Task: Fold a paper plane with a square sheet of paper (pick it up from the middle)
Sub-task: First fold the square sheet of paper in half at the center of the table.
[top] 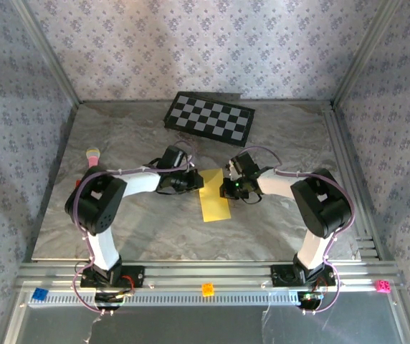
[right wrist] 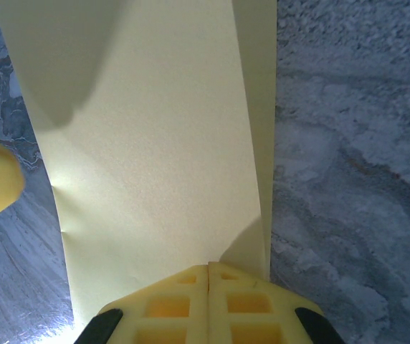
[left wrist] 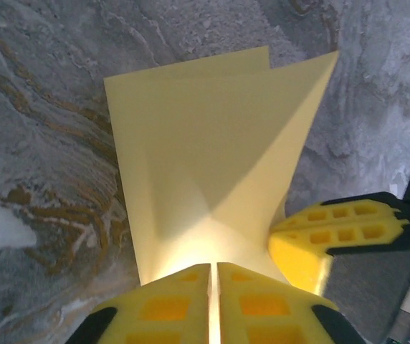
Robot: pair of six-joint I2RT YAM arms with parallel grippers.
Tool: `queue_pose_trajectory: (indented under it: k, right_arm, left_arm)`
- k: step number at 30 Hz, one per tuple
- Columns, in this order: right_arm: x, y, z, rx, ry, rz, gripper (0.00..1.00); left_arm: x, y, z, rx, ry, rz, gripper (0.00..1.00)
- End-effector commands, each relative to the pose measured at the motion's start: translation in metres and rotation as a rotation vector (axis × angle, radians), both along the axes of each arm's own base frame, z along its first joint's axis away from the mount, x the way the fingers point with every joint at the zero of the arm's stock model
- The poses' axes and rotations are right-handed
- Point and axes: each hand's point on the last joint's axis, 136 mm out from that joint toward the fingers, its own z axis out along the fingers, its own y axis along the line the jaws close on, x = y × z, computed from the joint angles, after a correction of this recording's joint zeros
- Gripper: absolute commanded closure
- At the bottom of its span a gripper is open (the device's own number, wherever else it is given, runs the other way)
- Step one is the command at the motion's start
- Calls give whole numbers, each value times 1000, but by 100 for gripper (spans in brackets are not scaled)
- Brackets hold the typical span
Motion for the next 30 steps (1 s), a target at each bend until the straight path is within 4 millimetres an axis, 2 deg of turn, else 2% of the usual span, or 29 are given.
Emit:
queue_pose_trajectory:
  k: [1, 3, 5, 8, 10, 17, 20, 24, 30]
  right_arm:
    - [-32, -38, -43, -198, 140, -36, 100]
    - [-33, -39, -44, -200, 141, -36, 100]
    - [-34, -40, -45, -204, 142, -36, 100]
    - [-35, -42, -47, -212, 144, -38, 100]
    - [-35, -42, -48, -212, 146, -41, 100]
    - [-34, -42, -44, -208, 135, -43, 100]
    - [-34, -43, -45, -210, 136, -44, 100]
    - [-35, -43, -45, -206, 136, -46, 100]
    - [-35, -44, -45, -207, 137, -47, 100]
  left_arm:
    - [2, 0, -10, 11, -1, -18, 90]
    - [-2, 10, -30, 42, 34, 13, 94]
    - [-7, 14, -41, 45, 70, 18, 96]
    - [-8, 20, -44, 71, 68, 27, 95]
    - [-5, 20, -40, 75, 65, 26, 95]
    - [17, 2, -2, 20, 11, -1, 93]
    - [23, 0, -1, 15, 8, 1, 93]
    - [29, 4, -17, 12, 40, 34, 93]
    - [23, 18, -44, 65, 88, 67, 94]
